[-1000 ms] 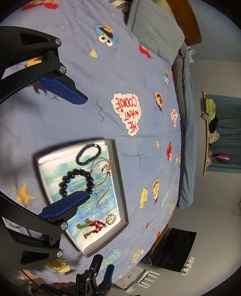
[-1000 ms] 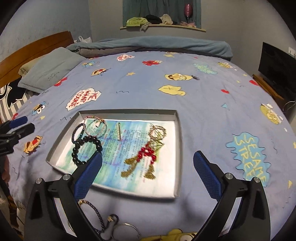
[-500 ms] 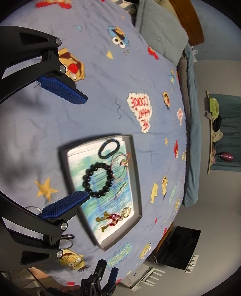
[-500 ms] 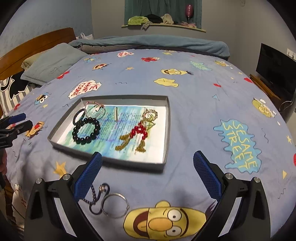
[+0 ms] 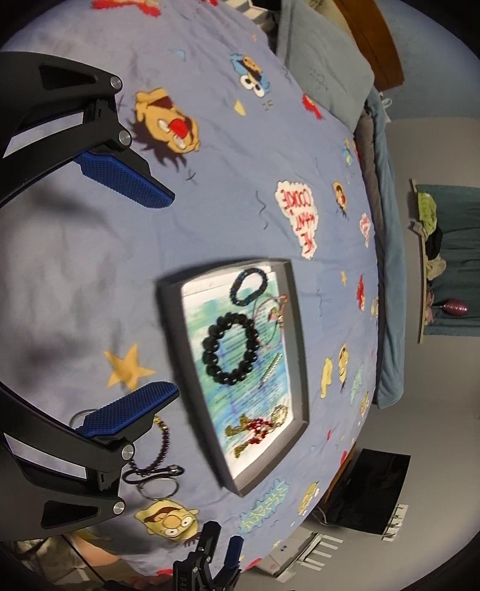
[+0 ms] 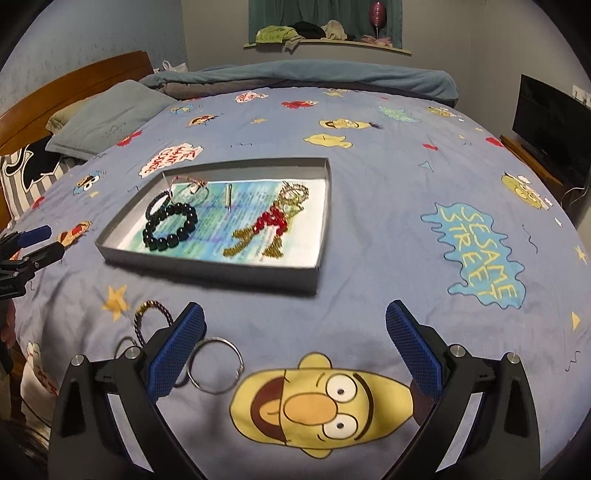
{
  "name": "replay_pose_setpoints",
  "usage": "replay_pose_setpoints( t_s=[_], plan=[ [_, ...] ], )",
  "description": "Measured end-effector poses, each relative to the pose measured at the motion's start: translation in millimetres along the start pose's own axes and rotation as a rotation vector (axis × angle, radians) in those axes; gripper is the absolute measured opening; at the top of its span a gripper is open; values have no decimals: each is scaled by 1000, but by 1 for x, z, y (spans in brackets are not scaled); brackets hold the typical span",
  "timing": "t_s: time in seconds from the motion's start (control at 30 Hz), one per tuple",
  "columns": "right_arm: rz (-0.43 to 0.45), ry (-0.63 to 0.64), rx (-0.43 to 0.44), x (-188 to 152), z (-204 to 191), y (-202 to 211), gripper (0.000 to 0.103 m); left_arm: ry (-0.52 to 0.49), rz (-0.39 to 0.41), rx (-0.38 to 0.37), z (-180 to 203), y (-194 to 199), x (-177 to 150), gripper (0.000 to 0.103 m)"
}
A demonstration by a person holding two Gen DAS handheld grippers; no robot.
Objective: Organize jewelry
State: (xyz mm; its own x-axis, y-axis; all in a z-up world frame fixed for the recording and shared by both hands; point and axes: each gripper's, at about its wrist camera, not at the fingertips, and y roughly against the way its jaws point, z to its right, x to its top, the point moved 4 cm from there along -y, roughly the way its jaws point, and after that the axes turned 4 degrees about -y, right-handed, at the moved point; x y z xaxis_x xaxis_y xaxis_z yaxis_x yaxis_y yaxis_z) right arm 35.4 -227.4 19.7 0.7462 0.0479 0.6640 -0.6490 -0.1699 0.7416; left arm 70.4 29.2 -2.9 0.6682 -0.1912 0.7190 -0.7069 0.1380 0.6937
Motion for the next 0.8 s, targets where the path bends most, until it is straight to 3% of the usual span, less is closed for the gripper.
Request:
replay_pose_setpoints(
  t_s=[0.8],
  plan=[
    [-44,84,65,-51,-18,-13,97,-131,-64,-164,96,-20,-62,94]
  ],
)
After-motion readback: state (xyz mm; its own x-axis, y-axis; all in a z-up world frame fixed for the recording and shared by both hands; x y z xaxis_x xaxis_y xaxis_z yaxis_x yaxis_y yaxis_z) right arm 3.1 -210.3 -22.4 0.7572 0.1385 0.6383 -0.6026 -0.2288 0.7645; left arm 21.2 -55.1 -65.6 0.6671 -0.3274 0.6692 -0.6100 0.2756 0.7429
